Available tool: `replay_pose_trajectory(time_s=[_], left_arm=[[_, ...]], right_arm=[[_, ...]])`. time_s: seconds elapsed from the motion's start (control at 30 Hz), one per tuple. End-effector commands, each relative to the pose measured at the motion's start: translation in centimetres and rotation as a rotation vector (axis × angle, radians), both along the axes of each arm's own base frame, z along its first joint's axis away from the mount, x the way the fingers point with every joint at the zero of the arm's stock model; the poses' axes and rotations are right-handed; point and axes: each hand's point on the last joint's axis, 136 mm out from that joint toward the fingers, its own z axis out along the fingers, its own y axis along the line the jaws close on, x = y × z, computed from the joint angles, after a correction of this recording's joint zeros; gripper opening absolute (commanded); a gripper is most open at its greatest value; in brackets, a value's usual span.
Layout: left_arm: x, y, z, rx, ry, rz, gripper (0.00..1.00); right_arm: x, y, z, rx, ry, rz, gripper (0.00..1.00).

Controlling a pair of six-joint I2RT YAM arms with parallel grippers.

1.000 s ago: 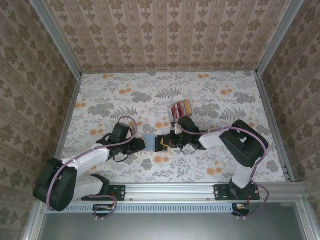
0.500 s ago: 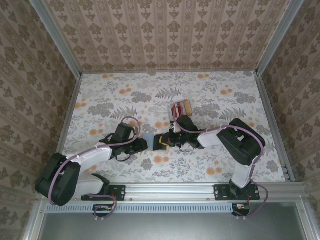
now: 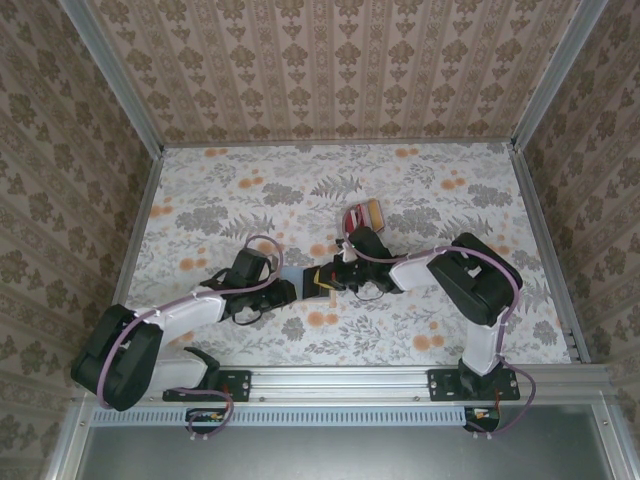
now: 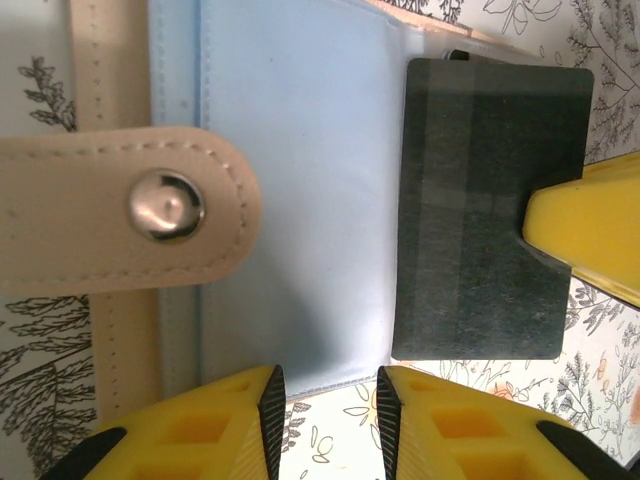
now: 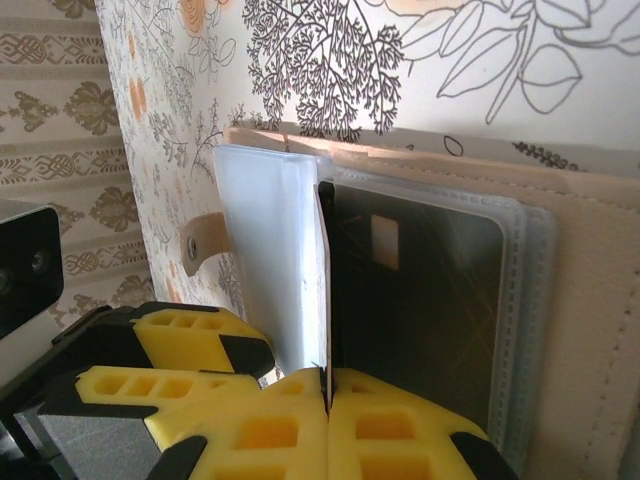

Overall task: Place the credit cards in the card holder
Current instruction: Insert the credit card into the card slot.

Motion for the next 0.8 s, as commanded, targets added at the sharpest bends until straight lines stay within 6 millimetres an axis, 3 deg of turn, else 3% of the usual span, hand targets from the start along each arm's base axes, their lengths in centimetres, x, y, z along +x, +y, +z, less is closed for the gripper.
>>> replay_pose_trajectory(time_s=[0.0,0.27,0.53,0.6,0.77], left_arm=[[0.0,0.0,0.0,0.0,0.0,0.012,0.33],[0.9,0.0,1.7,0.019,-0.042,-0.003,0.33],[1.0,-0.2,1.3,0.02,-0.03,-0.009,0.32],[1.2,0.4,1.5,0.047,-0.028,0.004,0.32],[1.8,4.3,2.3,0.17,-0.057,0.091,0.32]], right_arm=[[0.0,0.7,-0.3,-0.003,0.017,0.023,0.06],[0.1,0.9,-1.2,-0.013,0.041,0.034,0.07],[0.2,1.0,-1.9,-0.044,0.044,0.047,0.07],[-0.1,0.7,-2.6,-0.066,0.053,0.05,0.07],[-0.5,0.0,-3.6,-0.095,0.06,0.047,0.07]])
